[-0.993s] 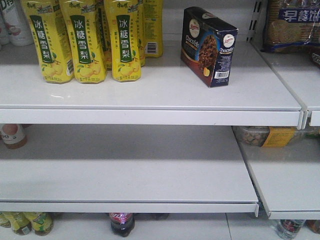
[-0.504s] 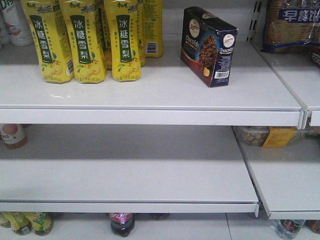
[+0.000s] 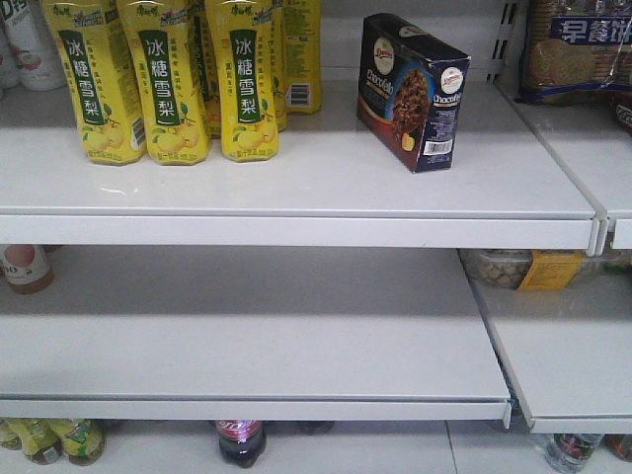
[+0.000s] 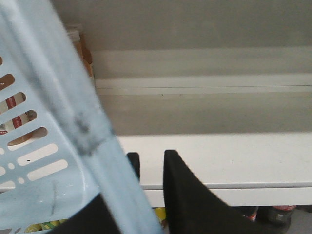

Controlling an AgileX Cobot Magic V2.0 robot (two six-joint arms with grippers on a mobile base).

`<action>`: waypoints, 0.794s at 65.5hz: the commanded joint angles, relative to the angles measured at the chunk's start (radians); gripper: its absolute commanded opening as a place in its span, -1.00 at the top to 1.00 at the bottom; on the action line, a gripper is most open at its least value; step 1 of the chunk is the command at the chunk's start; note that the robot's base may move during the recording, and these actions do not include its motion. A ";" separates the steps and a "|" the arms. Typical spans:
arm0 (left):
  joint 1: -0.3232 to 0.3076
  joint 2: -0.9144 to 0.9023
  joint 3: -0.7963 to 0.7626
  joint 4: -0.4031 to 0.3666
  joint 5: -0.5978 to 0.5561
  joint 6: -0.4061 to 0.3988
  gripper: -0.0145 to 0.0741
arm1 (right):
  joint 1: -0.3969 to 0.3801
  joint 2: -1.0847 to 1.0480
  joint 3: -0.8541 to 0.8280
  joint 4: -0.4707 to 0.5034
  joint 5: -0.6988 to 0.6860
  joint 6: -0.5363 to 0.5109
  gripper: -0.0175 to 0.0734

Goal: Left arm holds basket, right arm returns cookies

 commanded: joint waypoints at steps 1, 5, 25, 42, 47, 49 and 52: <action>0.002 -0.012 -0.017 0.014 -0.103 0.010 0.69 | -0.002 0.010 -0.025 -0.025 -0.062 -0.010 0.64; 0.002 -0.012 -0.017 0.014 -0.103 0.010 0.69 | -0.002 0.010 -0.025 -0.025 -0.062 -0.010 0.64; 0.002 -0.012 -0.017 0.014 -0.103 0.010 0.69 | -0.002 0.010 -0.019 -0.025 -0.068 -0.010 0.64; 0.002 -0.012 -0.017 0.014 -0.103 0.010 0.69 | -0.034 -0.030 0.115 0.107 -0.284 -0.295 0.64; 0.002 -0.012 -0.017 0.014 -0.103 0.010 0.69 | -0.115 -0.064 0.173 0.227 -0.369 -0.373 0.64; 0.002 -0.012 -0.017 0.014 -0.103 0.010 0.69 | -0.158 -0.081 0.191 0.261 -0.389 -0.385 0.64; 0.002 -0.012 -0.017 0.014 -0.103 0.010 0.69 | -0.218 -0.108 0.217 0.315 -0.408 -0.397 0.64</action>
